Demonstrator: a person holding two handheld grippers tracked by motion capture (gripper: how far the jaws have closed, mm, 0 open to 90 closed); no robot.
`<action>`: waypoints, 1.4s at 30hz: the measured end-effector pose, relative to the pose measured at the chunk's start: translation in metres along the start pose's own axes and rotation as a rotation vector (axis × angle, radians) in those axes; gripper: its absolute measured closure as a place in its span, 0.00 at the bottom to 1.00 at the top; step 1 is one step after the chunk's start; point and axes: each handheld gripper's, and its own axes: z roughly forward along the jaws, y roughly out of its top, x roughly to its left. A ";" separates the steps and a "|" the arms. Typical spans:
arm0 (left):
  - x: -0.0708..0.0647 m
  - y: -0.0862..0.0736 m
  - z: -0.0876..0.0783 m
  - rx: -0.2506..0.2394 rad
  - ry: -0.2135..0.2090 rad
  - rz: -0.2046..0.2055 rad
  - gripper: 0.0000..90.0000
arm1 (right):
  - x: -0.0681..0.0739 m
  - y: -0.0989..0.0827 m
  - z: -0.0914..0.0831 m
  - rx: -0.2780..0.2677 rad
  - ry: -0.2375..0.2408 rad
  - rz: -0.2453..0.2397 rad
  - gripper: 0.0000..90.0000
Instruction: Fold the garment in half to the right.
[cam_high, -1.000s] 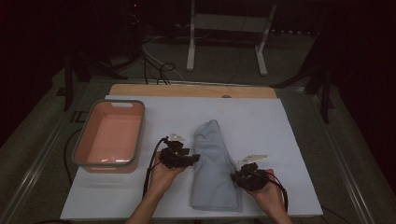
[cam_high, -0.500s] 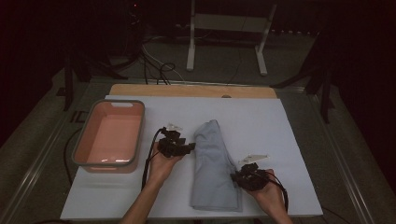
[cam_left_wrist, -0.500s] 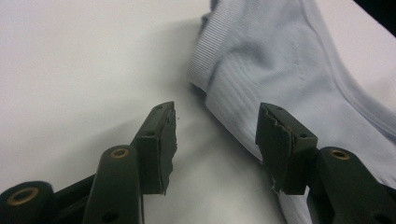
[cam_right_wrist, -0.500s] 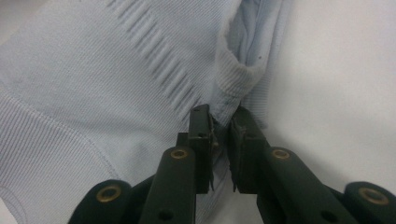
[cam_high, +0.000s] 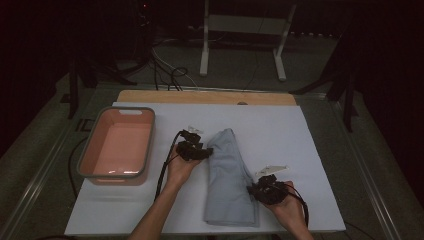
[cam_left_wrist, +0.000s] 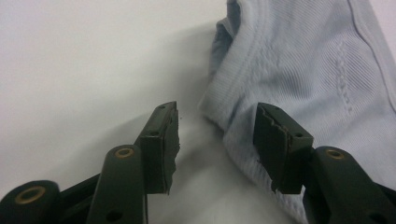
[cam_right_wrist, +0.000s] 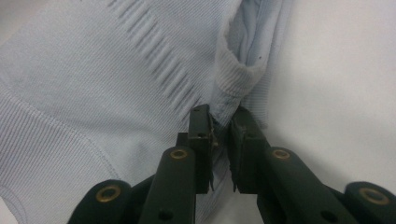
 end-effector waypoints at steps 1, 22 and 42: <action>-0.001 0.002 0.002 0.004 0.001 0.005 0.60 | 0.000 0.000 0.000 -0.001 -0.001 -0.002 0.89; 0.002 0.028 0.002 -0.025 0.042 0.008 0.88 | 0.000 0.000 -0.001 0.006 0.001 -0.007 0.90; -0.015 0.024 -0.014 -0.085 -0.010 0.021 0.36 | 0.001 0.000 -0.002 -0.006 -0.019 -0.014 0.90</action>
